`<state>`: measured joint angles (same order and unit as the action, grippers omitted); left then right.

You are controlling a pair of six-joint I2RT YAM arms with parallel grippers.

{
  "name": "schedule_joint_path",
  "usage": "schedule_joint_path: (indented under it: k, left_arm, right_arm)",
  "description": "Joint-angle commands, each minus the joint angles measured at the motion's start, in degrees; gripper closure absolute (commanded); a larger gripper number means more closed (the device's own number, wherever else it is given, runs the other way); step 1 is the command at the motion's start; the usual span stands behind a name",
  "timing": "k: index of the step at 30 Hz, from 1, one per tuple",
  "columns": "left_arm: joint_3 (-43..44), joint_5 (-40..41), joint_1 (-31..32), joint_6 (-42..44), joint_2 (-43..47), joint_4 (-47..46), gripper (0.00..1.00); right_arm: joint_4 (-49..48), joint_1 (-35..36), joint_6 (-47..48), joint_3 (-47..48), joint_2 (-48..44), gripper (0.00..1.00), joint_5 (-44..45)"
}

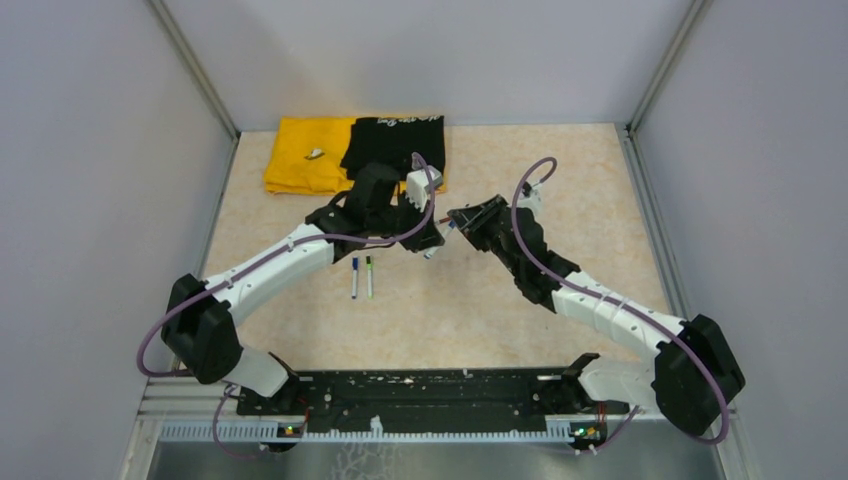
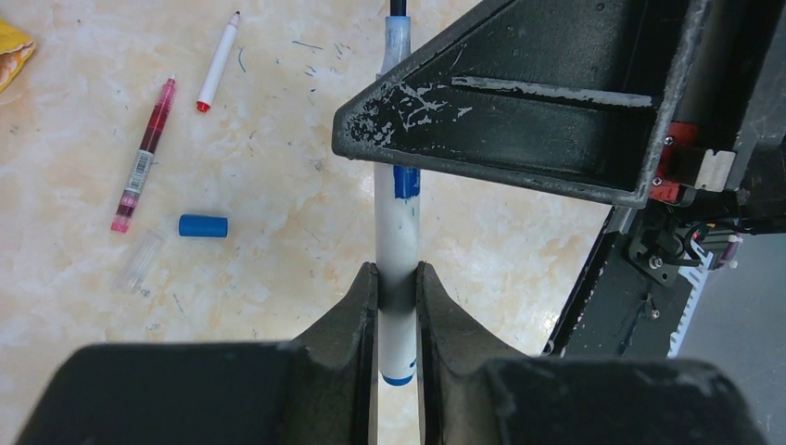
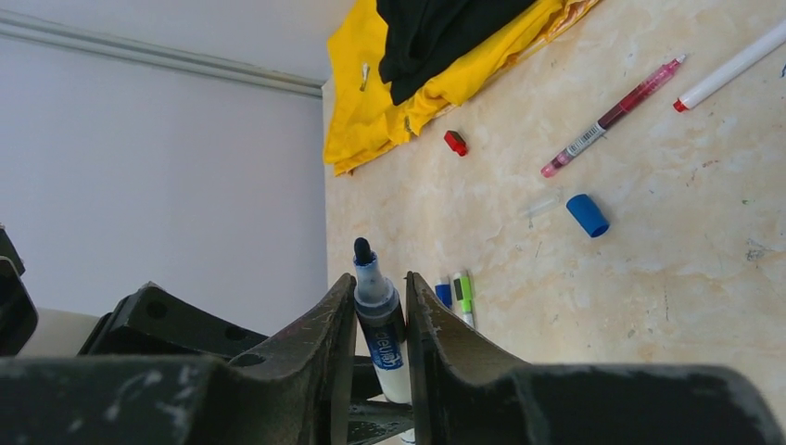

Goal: Insert the pens into the pen caps
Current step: Adjust the pen.

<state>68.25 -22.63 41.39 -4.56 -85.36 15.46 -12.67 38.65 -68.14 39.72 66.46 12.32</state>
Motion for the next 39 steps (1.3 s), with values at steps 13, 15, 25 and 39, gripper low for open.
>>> schedule_joint_path:
  k: [13, 15, 25, 39]
  left_arm:
    - [0.09, -1.33, 0.47, -0.74, -1.12, -3.16, 0.62]
    - [0.10, -1.68, 0.50, -0.66, -1.63, -3.16, 0.63]
    - [-0.13, -1.66, 0.48, -0.63, -1.95, -3.34, 0.81]
    - [-6.46, 9.34, -4.78, -3.04, 3.16, -3.96, 1.00]
  right_arm:
    - [-5.53, -0.43, -0.11, -0.22, 0.28, 0.95, -4.23]
    - [-5.99, -0.44, 0.14, -0.34, 0.09, 0.95, -4.19]
    - [-7.58, -0.43, 2.23, -0.38, 0.06, 0.94, -4.32]
    - [6.65, -0.43, 29.73, 5.21, -3.14, 0.56, -4.43]
